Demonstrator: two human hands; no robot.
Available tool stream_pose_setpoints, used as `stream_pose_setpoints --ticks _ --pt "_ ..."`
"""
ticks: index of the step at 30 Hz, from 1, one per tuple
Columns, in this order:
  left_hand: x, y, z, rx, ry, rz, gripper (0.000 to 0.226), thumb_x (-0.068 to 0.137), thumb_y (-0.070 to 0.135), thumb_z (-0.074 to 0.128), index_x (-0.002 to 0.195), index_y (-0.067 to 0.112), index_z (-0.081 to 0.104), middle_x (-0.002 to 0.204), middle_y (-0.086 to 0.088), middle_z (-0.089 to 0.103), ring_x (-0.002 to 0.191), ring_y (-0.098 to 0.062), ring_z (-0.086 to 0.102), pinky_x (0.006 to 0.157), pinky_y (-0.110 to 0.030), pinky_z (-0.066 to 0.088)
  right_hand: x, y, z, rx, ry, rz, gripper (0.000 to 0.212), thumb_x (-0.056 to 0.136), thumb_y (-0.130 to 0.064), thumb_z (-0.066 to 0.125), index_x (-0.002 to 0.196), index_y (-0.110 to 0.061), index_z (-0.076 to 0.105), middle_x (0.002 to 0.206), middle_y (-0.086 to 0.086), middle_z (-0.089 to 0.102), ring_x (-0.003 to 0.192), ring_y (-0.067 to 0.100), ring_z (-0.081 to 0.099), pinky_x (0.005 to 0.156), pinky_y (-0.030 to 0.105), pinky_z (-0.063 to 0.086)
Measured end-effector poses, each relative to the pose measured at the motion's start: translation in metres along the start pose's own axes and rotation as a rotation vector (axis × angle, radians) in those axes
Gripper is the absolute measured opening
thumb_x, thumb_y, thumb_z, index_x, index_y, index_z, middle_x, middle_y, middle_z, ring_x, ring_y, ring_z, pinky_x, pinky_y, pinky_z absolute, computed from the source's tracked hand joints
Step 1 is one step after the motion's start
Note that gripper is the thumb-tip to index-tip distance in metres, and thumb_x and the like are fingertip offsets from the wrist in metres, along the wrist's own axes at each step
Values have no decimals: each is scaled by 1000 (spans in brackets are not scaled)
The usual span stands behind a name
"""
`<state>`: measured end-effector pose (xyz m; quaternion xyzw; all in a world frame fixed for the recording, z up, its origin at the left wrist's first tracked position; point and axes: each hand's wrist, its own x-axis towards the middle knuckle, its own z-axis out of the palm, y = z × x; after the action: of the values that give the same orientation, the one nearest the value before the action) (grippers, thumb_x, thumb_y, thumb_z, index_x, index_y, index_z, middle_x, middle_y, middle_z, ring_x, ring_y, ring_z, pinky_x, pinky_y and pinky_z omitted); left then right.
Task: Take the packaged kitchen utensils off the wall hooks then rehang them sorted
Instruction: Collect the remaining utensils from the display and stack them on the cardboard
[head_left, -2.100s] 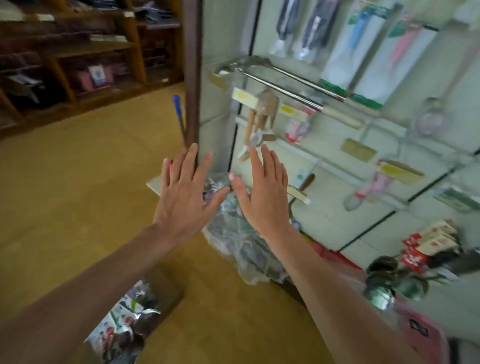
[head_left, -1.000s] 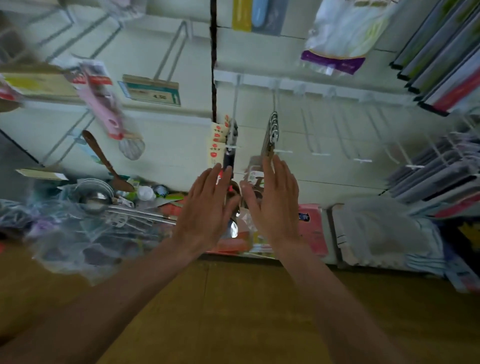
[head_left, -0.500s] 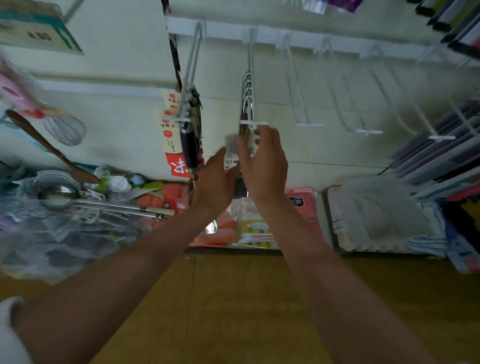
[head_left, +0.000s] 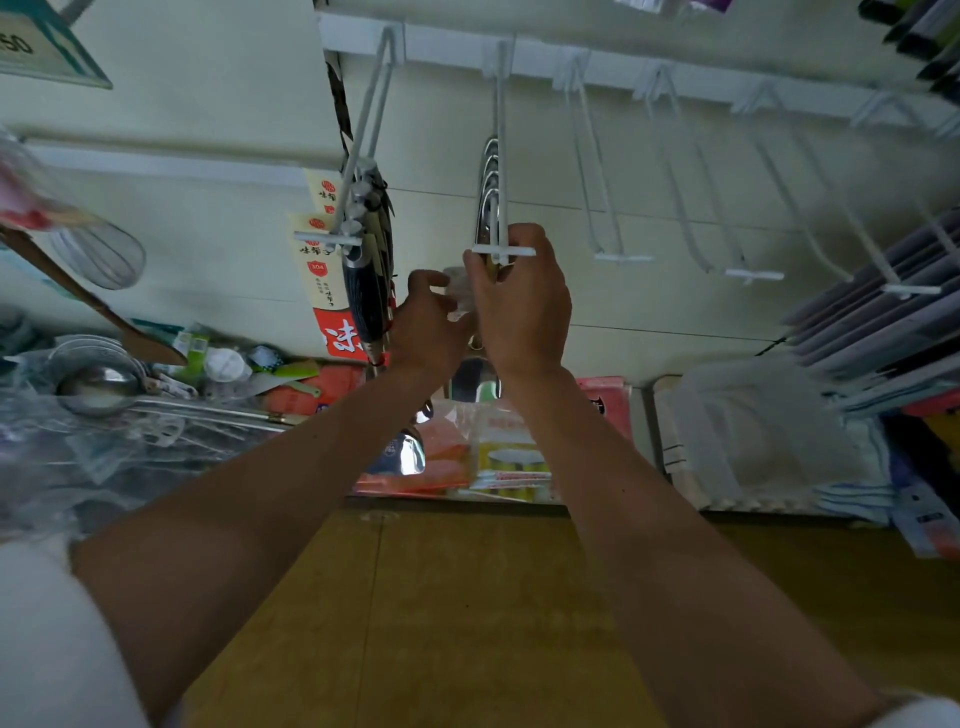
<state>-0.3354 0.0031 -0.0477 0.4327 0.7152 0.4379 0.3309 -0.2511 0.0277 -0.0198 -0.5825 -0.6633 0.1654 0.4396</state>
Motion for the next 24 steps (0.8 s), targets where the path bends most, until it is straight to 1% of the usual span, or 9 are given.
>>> stream_pose_setpoints --ticks 3,6,9,11,15,17,19,22,24 --pt "-4 2 1 -50 3 -9 49 85 16 73 123 9 43 78 6 60 74 -13 61 73 -32 52 -4 -2 -3 -1 -9 -5 28 91 -30 71 108 -11 60 96 3 67 78 18 66 70 33 58" --pt "-8 -2 -1 -58 -37 -13 36 85 14 73 112 8 51 81 5 63 76 -12 63 74 -35 55 -11 -1 -10 -4 -35 -22 27 92 -31 70 108 -11 61 97 2 68 78 15 66 70 24 55" --pt "-17 -10 -7 -190 -71 -51 33 82 8 76 106 9 53 88 0 68 80 -15 68 76 -38 58 -22 -2 -18 -8 -70 -16 26 93 -31 69 109 -13 60 100 0 68 81 14 66 71 23 52" --pt "-24 -19 -10 -203 -96 -61 28 82 9 76 101 10 56 90 0 71 82 -14 70 74 -32 57 -32 -2 -24 -5 -68 -32 26 93 -32 68 109 -14 61 100 -2 68 82 13 65 71 25 53" --pt "-42 -30 -10 -225 -207 -44 13 88 2 67 99 8 65 88 6 71 74 3 67 65 -14 51 -49 -6 -36 4 -70 -43 26 93 -32 68 111 -14 62 102 -4 68 85 11 65 76 28 55" --pt "-48 -32 -11 -166 -277 7 13 91 5 64 101 12 69 91 9 71 79 4 66 70 -14 50 -53 -10 -41 3 -67 -40 26 92 -31 69 111 -14 63 102 -4 68 88 10 64 77 27 54" --pt "-54 -28 -14 -172 -339 59 15 90 6 66 100 16 71 89 11 71 83 -3 68 75 -18 52 -56 -16 -48 3 -76 -26 25 92 -31 69 111 -15 63 102 -5 68 89 10 63 77 26 52" --pt "-67 -20 -21 -201 -359 117 19 90 -2 61 87 15 69 73 14 69 72 1 66 69 -13 50 -63 -25 -59 18 -102 -2 26 92 -33 69 111 -17 63 103 -6 66 87 7 61 74 18 47" --pt "-79 -16 -25 -206 -375 119 20 92 -2 57 84 14 67 74 11 67 69 5 64 66 -10 48 -72 -31 -66 33 -138 25 26 92 -35 68 111 -19 61 104 -7 65 86 4 60 73 11 44"
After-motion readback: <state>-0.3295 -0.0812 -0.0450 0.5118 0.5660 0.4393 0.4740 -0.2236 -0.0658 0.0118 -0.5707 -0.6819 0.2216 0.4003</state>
